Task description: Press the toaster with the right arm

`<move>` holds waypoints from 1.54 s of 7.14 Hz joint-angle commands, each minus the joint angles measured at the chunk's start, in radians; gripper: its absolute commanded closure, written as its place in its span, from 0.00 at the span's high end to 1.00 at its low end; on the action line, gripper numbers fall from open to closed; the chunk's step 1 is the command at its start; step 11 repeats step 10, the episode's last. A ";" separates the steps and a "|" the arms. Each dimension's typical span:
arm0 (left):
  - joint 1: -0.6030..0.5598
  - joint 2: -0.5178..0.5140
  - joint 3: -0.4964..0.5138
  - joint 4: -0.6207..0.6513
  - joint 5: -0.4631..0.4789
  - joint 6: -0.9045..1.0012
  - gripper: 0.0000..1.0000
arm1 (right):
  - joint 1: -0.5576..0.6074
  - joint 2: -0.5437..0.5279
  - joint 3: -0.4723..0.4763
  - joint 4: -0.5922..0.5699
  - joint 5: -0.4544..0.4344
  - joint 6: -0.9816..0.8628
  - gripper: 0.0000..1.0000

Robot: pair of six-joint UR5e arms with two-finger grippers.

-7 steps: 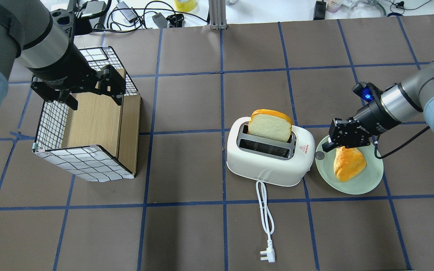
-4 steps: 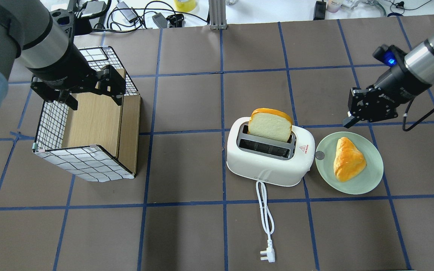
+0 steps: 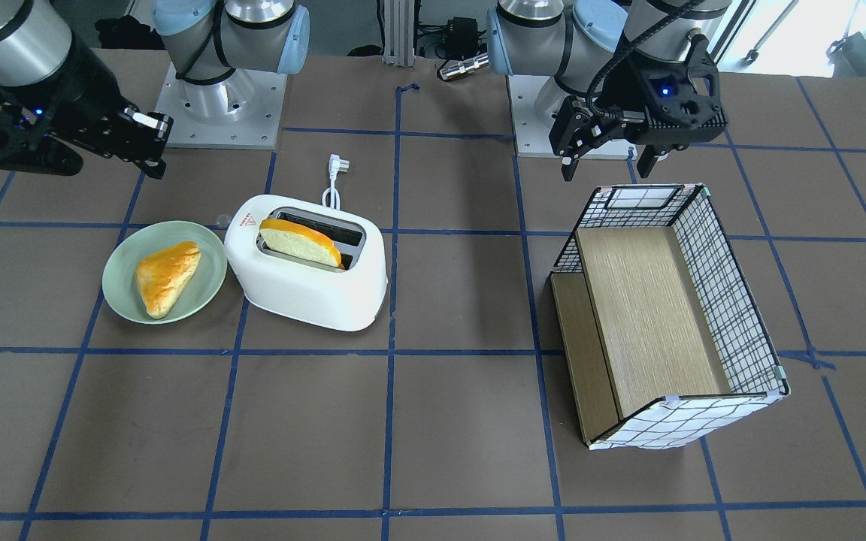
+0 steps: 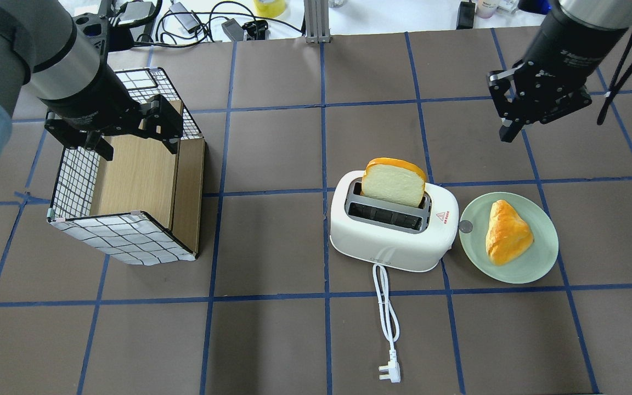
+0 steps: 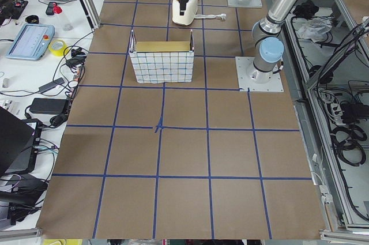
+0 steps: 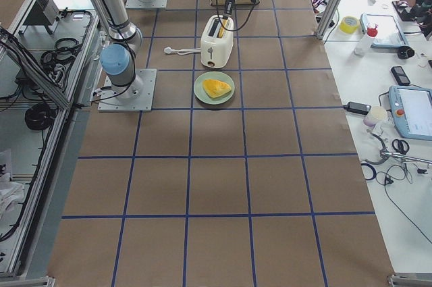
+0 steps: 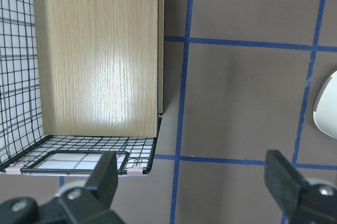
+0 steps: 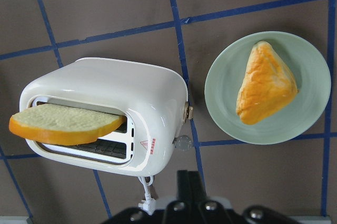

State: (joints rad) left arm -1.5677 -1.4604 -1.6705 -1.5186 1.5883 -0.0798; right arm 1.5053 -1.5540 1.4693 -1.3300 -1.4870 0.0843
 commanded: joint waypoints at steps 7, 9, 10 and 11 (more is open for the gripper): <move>0.000 0.000 0.000 0.000 -0.001 0.000 1.00 | 0.158 0.022 0.005 -0.304 -0.081 0.126 0.88; 0.000 0.000 0.000 0.000 -0.001 0.000 1.00 | 0.158 0.022 0.005 -0.305 -0.081 0.126 0.90; 0.000 0.000 0.000 0.000 -0.001 0.000 1.00 | 0.158 0.020 0.005 -0.305 -0.079 0.126 0.90; 0.000 0.000 0.000 0.000 -0.001 0.000 1.00 | 0.158 0.020 0.005 -0.305 -0.079 0.126 0.90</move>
